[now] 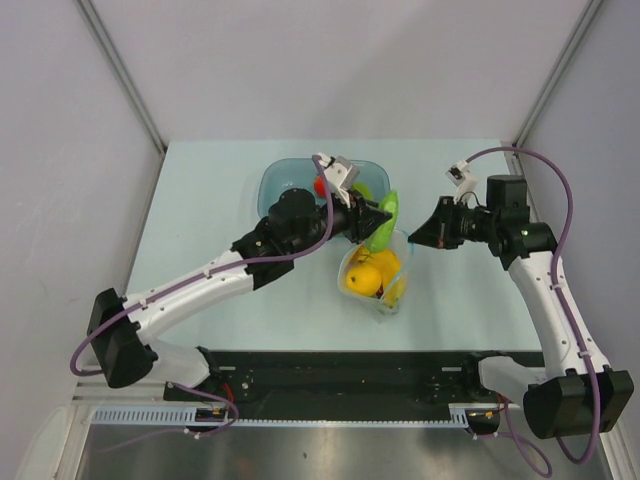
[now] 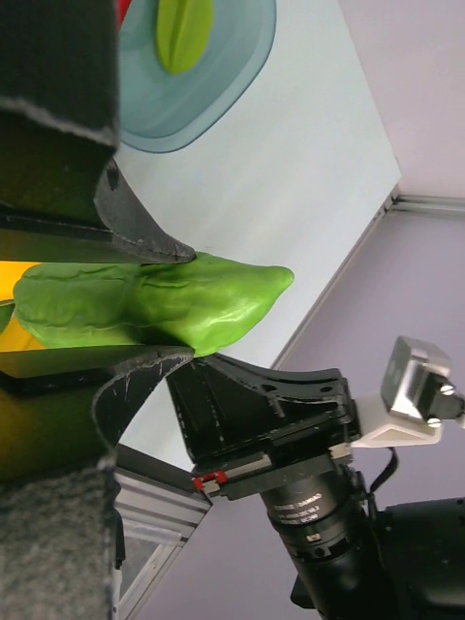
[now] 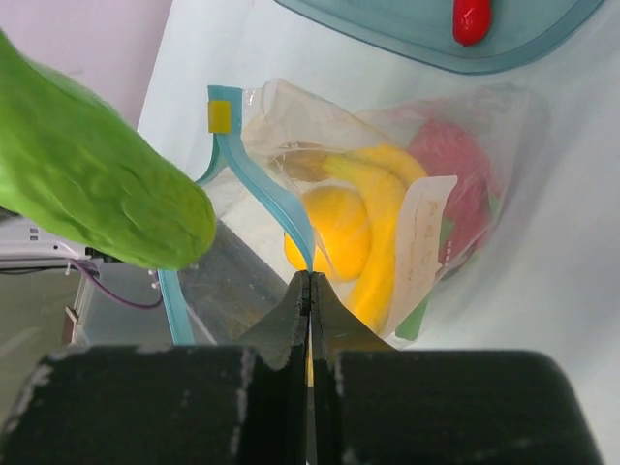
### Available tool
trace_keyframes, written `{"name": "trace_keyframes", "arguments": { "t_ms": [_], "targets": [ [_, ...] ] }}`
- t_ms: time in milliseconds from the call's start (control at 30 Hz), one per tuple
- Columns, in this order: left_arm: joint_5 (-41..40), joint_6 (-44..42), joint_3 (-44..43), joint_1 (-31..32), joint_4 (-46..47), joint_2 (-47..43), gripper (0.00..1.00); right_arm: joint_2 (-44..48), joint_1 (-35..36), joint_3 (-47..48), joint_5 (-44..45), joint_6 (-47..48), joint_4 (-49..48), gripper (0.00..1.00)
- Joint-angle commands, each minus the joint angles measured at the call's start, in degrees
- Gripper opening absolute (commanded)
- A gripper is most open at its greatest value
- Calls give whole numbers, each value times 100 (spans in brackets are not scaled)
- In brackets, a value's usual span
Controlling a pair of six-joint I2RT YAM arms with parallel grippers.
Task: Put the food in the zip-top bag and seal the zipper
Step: Place the fake fruit in the zipper food storage bag.
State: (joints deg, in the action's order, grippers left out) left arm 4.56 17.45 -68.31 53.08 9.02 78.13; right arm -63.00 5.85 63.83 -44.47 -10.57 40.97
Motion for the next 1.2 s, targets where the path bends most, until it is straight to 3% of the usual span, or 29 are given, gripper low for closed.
{"name": "trace_keyframes", "arguments": {
  "t_ms": [0,167,333,400,467,500,567,600,700,767,900,1033,1167],
  "targets": [
    [-324,276,256,185,-23,-131,4,69,-154,33,-158,-322,-414,0],
    [-684,346,240,466,-162,158,8,-19,-198,-29,-290,-534,-607,0],
    [-229,540,82,449,-804,212,48,-98,-321,50,-361,-473,-643,0],
    [272,592,-68,283,-1269,80,66,-133,-426,77,-405,-429,-608,0],
    [1033,593,-112,-32,-1411,-25,75,-151,-488,94,-440,-315,-538,0],
    [1238,532,-164,-139,-1472,-121,87,-151,-523,94,-449,-271,-520,0],
    [1703,8,-322,-463,-1683,-175,98,-186,-541,103,-510,-148,-503,0],
    [2524,-344,-393,-596,-1745,-192,100,-195,-541,112,-519,-86,-485,0],
    [3680,-1637,-674,-1202,-2131,-166,100,-247,-541,156,-484,116,-379,0],
    [3605,-1998,-927,-1649,-2325,0,100,-274,-760,182,-493,195,-309,0],
    [3114,-1930,-1640,-2275,-2475,834,96,-239,-1138,235,-572,581,-28,0],
    [1658,-1895,-2176,-2311,-2580,1756,92,-204,-1376,235,-616,819,262,0],
    [899,-1439,-3255,-2311,-3063,2916,90,-204,-1384,235,-554,855,271,0]
  ]
}}
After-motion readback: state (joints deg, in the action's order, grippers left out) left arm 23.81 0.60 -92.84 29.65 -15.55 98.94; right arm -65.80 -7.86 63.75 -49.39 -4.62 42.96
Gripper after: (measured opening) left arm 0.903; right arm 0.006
